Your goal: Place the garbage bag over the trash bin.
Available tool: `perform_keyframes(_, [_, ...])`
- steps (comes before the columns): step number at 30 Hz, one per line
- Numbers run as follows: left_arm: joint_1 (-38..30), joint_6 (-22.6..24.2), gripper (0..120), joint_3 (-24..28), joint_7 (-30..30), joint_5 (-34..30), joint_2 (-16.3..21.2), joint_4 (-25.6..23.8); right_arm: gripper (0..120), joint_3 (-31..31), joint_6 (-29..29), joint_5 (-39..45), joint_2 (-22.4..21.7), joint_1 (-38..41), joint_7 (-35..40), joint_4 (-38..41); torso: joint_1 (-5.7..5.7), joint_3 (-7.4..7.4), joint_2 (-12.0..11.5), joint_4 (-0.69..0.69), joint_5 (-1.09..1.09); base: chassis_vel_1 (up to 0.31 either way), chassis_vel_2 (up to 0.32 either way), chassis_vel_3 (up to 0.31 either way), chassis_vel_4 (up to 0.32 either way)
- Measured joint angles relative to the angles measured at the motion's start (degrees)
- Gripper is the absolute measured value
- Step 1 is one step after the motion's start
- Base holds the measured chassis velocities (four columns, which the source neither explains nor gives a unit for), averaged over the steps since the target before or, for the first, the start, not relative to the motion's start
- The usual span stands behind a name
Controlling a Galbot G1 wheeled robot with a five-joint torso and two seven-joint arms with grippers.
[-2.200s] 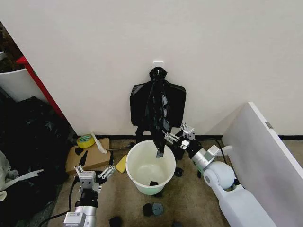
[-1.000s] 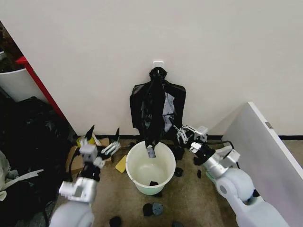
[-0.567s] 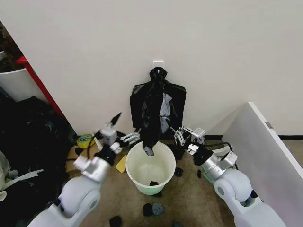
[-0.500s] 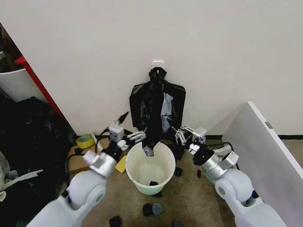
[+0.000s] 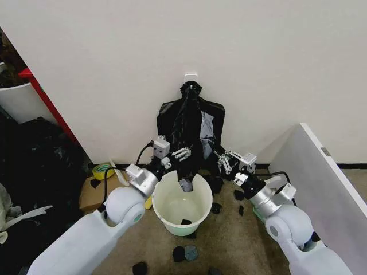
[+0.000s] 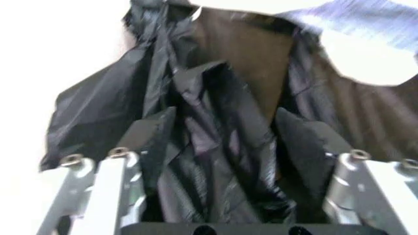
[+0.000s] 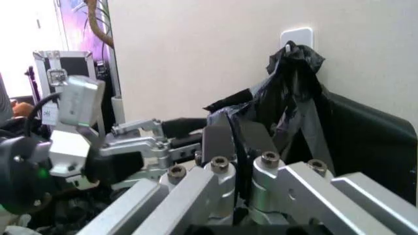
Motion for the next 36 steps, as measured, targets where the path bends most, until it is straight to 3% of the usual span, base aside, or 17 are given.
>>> perform_keyframes(17, [-0.6,6.4,0,2.2,-4.9,-2.1,-1.1,-0.1,0,0.6,0.0,0.1,0.5,-0.2,0.0,0.6,0.00,0.00,0.0,0.00,-0.01,0.000,0.000,0.000,0.000])
perform_keyframes(20, [-0.5,6.3,0,2.0,-4.8,-1.3,-1.1,-0.5,0,0.6,0.0,0.2,0.5,0.0,-0.1,0.3,-0.01,0.00,0.0,0.00,0.00,0.000,0.000,0.000,0.000])
perform_keyframes(24, [-0.3,5.9,12,1.5,-4.3,-0.4,-0.7,-1.4,0,0.5,0.0,0.2,0.6,0.3,-0.1,-0.1,-0.01,0.00,0.0,0.00,0.00,0.000,0.000,0.000,0.000])
perform_keyframes(36, [0.6,4.9,59,1.3,-4.0,3.3,0.1,-2.5,0,0.3,0.0,0.1,1.2,0.2,-0.4,-0.2,-0.01,0.00,0.0,0.00,-0.01,0.000,0.000,0.000,0.000])
